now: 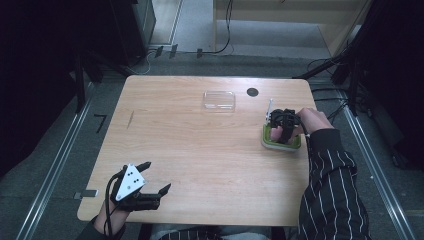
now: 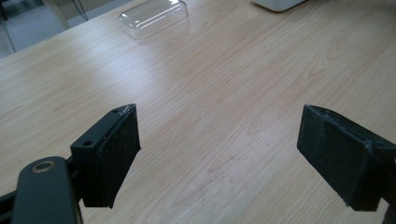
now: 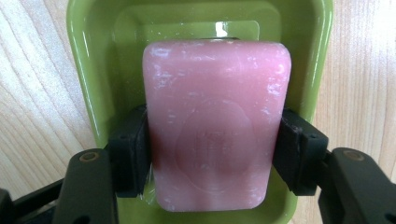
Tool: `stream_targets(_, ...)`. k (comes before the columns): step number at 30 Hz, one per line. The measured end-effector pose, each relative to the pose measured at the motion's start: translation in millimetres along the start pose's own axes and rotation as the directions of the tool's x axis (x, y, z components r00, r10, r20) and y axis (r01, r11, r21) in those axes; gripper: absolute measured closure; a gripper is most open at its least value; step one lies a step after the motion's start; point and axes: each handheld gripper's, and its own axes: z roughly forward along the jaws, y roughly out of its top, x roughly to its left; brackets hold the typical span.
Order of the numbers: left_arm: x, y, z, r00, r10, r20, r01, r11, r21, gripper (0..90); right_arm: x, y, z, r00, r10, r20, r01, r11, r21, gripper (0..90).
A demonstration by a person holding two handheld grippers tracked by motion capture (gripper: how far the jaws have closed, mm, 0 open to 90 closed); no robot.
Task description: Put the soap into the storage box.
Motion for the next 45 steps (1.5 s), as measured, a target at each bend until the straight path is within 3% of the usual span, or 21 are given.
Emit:
stream_targets(6,0.2,-1.7,-4.2,1.0000,-0.005,-0.006,0.005,1.0000,-0.003,14.0,-0.2,1.1,-0.7,1.0000,0.005,0.001,-0.005,1.000,0.015,36.4)
stream_targets(9,-0.5,-1.7,-4.3,1.0000,-0.003,-0.005,0.003,1.0000,-0.004,14.0,1.4,1.2,-6.7,0.9998,0.015,0.012,-0.015,1.000,0.005,29.5)
stream_targets(15,-1.5,-0.8,-4.3,1.0000,0.002,-0.005,-0.002,1.0000,-0.003,14.0,4.1,1.2,-14.4,0.9991,0.020,0.037,-0.020,1.000,-0.002,27.3)
stream_targets(18,-2.2,-0.2,-3.6,1.0000,0.003,-0.003,-0.003,1.0000,-0.003,14.0,4.9,0.2,-16.5,0.9986,0.038,0.036,-0.038,0.999,-0.004,26.0)
stream_targets(19,-2.4,0.2,-3.6,1.0000,0.005,-0.005,-0.005,1.0000,-0.001,14.0,4.4,-0.8,-18.5,0.9974,0.067,0.027,-0.067,0.998,-0.001,22.4)
stream_targets(23,-3.0,1.6,-1.7,0.9999,0.010,0.002,-0.010,1.0000,-0.001,14.0,5.6,-3.2,-21.9,0.9939,0.109,0.019,-0.109,0.994,-0.005,19.5)
stream_targets(25,-3.2,2.1,-0.6,0.9999,0.010,0.002,-0.010,0.9999,-0.004,14.0,6.8,-5.5,-24.8,0.9881,0.153,0.004,-0.154,0.988,0.009,14.7)
stream_targets(32,-2.5,2.7,0.8,0.9998,0.014,0.014,-0.014,0.9999,-0.008,14.0,15.6,-10.3,-37.4,0.9775,0.210,-0.017,-0.211,0.978,-0.010,12.7)
stream_targets(45,-3.2,4.6,3.4,0.9994,0.025,0.026,-0.024,0.9997,-0.010,14.0,42.3,-12.7,-50.7,0.9693,0.245,-0.024,-0.245,0.969,0.018,8.7)
